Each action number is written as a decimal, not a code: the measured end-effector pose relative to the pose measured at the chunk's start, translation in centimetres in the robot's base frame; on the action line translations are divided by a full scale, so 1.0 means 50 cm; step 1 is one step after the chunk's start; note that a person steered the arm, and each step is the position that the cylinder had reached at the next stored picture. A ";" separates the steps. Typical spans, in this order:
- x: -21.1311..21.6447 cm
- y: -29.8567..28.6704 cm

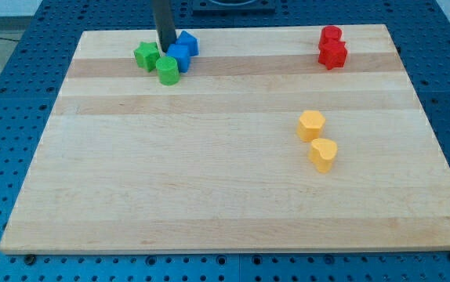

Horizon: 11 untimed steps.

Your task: Keep blue triangle in between blue cube and red star

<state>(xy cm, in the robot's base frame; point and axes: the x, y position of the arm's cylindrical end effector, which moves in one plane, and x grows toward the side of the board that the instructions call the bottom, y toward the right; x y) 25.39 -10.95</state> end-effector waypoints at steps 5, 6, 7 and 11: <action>-0.028 0.011; -0.026 0.066; 0.021 0.127; 0.082 0.239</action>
